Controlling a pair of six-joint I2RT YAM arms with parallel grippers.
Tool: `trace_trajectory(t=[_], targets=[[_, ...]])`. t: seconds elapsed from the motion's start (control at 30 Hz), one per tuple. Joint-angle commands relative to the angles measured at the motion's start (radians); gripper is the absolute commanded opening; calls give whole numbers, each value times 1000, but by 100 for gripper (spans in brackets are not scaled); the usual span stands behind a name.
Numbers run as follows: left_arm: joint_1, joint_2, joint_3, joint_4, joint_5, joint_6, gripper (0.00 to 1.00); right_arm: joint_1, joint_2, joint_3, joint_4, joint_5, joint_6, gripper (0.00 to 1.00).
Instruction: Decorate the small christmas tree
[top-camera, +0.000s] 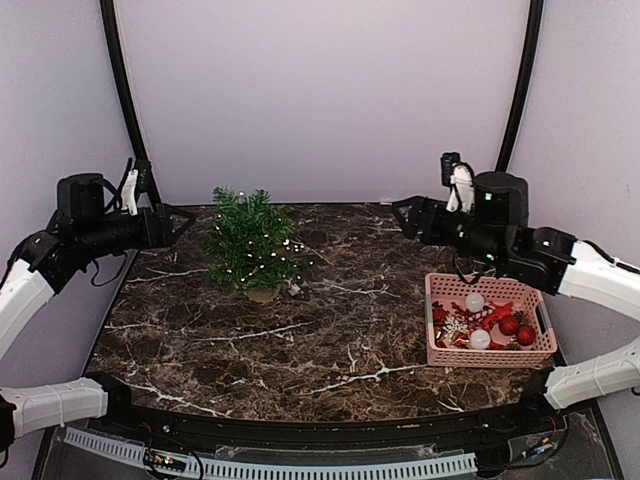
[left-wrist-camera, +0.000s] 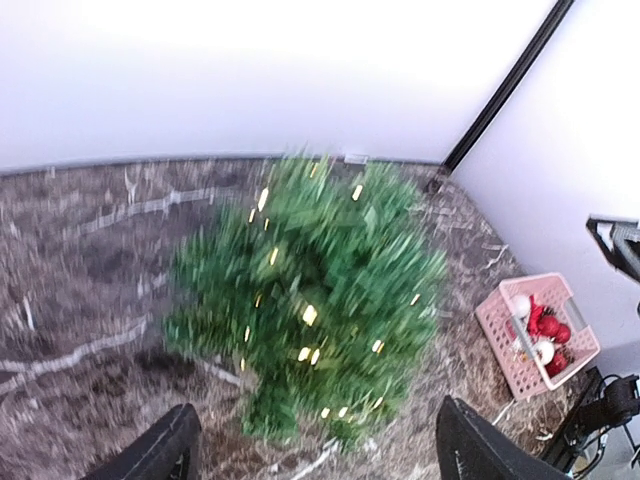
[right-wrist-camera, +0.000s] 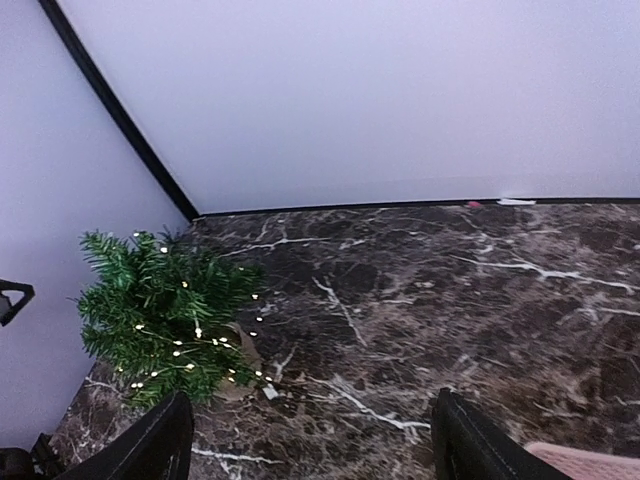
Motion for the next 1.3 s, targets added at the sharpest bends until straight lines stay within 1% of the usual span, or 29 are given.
trace_trajectory(t=[0.0, 0.1, 0.2, 0.27, 0.33, 0.43, 0.53, 0.67, 0.9, 0.97, 1.07, 1.17, 1.27], targets=[[8, 64, 140, -81, 7, 107, 85, -18, -186, -30, -458, 239, 150, 84], [14, 129, 161, -29, 15, 134, 86, -66, -250, -42, -651, 275, 255, 87], [47, 170, 148, 42, 37, 132, 86, -137, -276, -87, -740, 264, 325, 87], [78, 194, 122, 105, 76, 114, 86, -203, -281, -137, -743, 221, 325, 85], [94, 212, 91, 154, 89, 112, 86, -296, -271, -183, -709, 141, 303, 82], [97, 217, 46, 181, 28, 142, 86, -417, -222, -244, -636, -8, 243, 72], [99, 209, 22, 175, -14, 177, 86, -486, -128, -260, -591, -80, 174, 63], [99, 195, 10, 167, -24, 188, 86, -503, 11, -217, -586, -95, 72, 51], [99, 201, 9, 156, -9, 185, 86, -508, 212, -134, -583, -86, -77, 41], [99, 201, 7, 156, -5, 183, 86, -508, 262, -118, -571, -114, -106, 38], [99, 202, 7, 155, 2, 182, 86, -508, 307, -106, -551, -137, -135, 37], [99, 204, 6, 156, 8, 180, 85, -508, 336, -93, -545, -166, -161, 38], [99, 203, 5, 163, 30, 180, 86, -508, 355, -98, -544, -160, -173, 39]])
